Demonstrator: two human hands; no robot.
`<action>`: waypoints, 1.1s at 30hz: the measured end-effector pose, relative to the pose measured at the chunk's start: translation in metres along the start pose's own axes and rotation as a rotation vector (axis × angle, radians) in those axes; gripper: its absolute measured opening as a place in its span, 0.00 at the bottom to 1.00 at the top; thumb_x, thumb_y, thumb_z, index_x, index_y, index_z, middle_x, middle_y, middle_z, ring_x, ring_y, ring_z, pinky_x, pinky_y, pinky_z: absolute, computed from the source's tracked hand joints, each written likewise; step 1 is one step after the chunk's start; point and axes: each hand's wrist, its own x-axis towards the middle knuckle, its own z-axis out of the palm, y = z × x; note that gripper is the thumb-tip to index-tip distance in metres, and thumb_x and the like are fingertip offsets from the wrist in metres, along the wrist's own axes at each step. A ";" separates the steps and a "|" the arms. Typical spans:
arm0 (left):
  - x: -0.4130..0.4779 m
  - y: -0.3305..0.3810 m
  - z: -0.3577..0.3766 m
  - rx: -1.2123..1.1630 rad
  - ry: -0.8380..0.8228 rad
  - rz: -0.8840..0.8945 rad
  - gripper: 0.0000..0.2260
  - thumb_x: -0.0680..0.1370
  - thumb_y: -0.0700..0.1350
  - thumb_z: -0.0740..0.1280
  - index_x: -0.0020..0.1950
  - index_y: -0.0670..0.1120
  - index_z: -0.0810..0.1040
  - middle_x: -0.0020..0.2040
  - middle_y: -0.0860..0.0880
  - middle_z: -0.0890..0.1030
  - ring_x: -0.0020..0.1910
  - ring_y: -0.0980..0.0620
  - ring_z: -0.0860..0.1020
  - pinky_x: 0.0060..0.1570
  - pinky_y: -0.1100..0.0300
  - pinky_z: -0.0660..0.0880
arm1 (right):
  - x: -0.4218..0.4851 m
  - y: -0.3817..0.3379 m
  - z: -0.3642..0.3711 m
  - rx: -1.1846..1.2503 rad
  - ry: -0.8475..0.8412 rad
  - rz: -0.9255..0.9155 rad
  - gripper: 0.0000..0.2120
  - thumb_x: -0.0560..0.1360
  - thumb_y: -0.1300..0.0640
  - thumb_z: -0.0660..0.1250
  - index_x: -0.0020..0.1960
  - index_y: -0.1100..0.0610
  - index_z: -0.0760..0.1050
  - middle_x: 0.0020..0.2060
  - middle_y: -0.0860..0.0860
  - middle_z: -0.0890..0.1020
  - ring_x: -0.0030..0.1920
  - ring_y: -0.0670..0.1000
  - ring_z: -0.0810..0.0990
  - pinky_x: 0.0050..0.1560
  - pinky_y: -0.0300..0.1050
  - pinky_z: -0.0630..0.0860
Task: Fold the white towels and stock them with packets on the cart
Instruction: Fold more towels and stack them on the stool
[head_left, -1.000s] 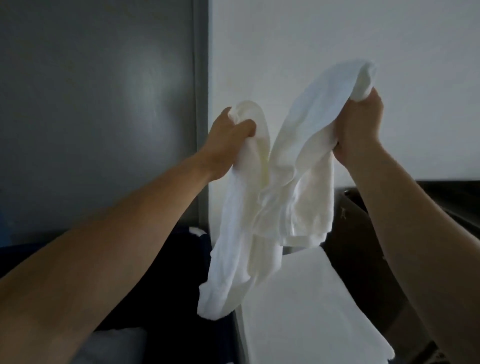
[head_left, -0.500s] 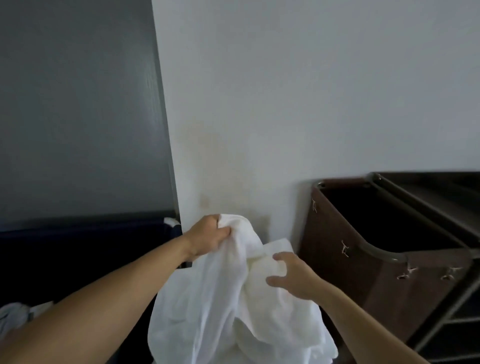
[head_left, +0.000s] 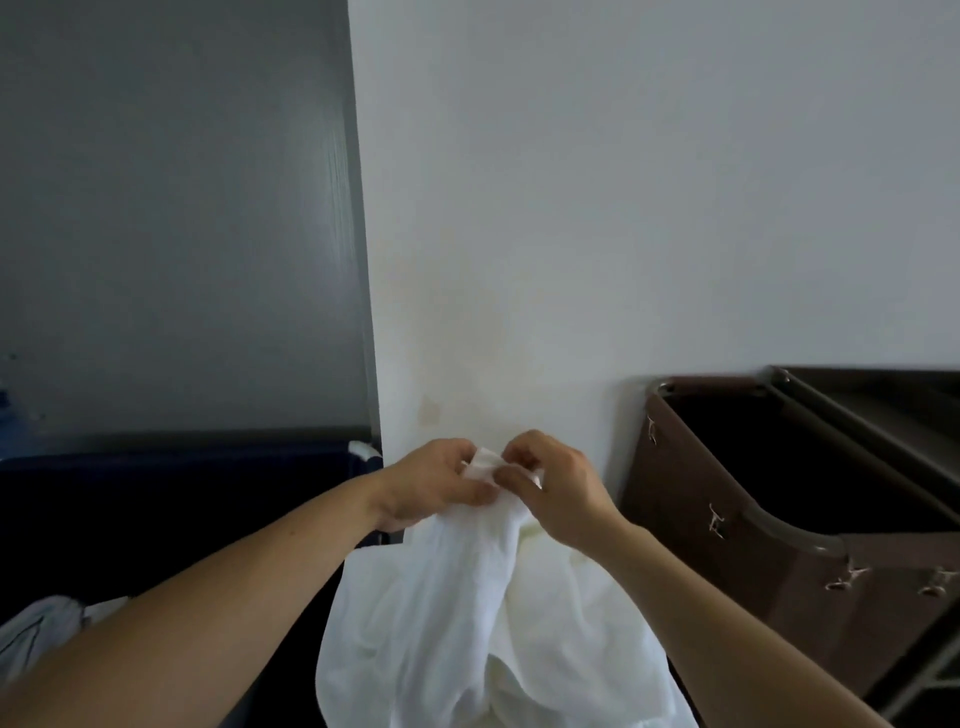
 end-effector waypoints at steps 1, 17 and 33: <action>-0.002 -0.004 -0.002 -0.070 -0.005 -0.015 0.19 0.73 0.41 0.74 0.61 0.36 0.76 0.57 0.37 0.82 0.57 0.38 0.81 0.62 0.39 0.75 | 0.000 -0.001 0.002 -0.011 0.017 0.009 0.06 0.75 0.54 0.71 0.50 0.52 0.76 0.42 0.44 0.79 0.42 0.46 0.77 0.44 0.34 0.71; 0.003 -0.013 -0.003 -0.139 0.012 0.116 0.14 0.84 0.46 0.59 0.60 0.41 0.81 0.57 0.36 0.81 0.56 0.39 0.80 0.62 0.37 0.72 | 0.014 -0.015 0.006 0.215 0.102 0.207 0.09 0.75 0.55 0.72 0.39 0.45 0.75 0.36 0.42 0.80 0.39 0.37 0.77 0.41 0.30 0.71; 0.007 -0.015 0.003 -0.061 0.060 0.217 0.13 0.85 0.45 0.57 0.60 0.49 0.81 0.56 0.48 0.84 0.58 0.45 0.80 0.63 0.48 0.76 | 0.024 -0.013 0.002 0.423 0.112 0.321 0.04 0.74 0.61 0.72 0.42 0.55 0.78 0.42 0.50 0.85 0.46 0.51 0.83 0.50 0.51 0.80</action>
